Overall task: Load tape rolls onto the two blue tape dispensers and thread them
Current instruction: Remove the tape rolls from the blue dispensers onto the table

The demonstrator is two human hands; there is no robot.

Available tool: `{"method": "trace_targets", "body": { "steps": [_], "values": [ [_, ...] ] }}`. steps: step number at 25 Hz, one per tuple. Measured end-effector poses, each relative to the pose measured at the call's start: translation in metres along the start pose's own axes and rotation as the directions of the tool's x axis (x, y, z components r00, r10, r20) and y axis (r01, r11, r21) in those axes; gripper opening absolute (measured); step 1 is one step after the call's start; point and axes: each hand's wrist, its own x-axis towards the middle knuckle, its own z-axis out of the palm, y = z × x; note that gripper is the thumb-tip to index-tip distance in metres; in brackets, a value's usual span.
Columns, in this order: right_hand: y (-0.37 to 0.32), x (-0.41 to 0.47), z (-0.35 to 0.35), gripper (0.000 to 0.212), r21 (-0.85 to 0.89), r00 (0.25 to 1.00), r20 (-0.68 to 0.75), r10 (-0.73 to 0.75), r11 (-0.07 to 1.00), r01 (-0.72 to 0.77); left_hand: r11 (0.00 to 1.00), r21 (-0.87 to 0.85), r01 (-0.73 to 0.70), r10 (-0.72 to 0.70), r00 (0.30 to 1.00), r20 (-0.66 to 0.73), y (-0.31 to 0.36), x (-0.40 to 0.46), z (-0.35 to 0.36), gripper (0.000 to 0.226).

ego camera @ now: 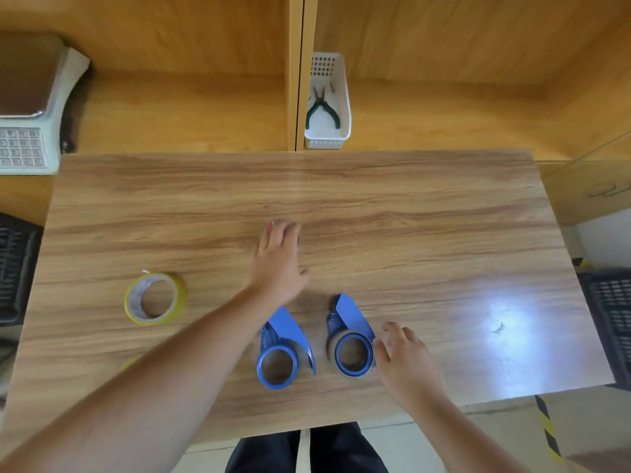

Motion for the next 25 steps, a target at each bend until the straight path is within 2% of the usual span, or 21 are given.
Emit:
{"method": "trace_targets", "body": {
  "steps": [3,7,9,12,16,25],
  "values": [
    [0.005,-0.003,0.002,0.043,-0.006,0.999,0.046,-0.023,1.000,0.023,0.991,0.033,-0.128,0.126,0.990,0.063,0.040,-0.065,0.027,0.078],
    [0.015,-0.006,0.002,0.049,-0.007,0.997,0.051,-0.056,0.998,0.056,0.987,0.111,-0.113,0.098,0.987,0.130,0.078,-0.127,0.072,0.071],
    [0.018,-0.006,0.002,0.048,0.004,0.995,0.057,-0.080,0.997,0.080,0.985,0.146,-0.094,0.070,0.985,0.159,0.090,-0.141,0.086,0.079],
    [0.018,-0.007,0.005,0.042,0.033,0.991,0.086,-0.107,0.994,0.105,0.987,0.163,0.000,-0.029,0.985,0.171,0.098,-0.151,0.095,0.091],
    [0.019,-0.007,0.010,0.029,0.035,0.989,0.101,-0.106,0.994,0.103,0.989,0.120,0.088,-0.106,0.983,0.150,0.103,-0.150,0.103,0.096],
    [0.042,-0.001,0.004,0.029,0.005,0.987,0.122,-0.106,0.994,0.107,0.986,0.154,0.067,-0.093,0.981,0.168,0.112,-0.152,0.118,0.093]
  ]
}}
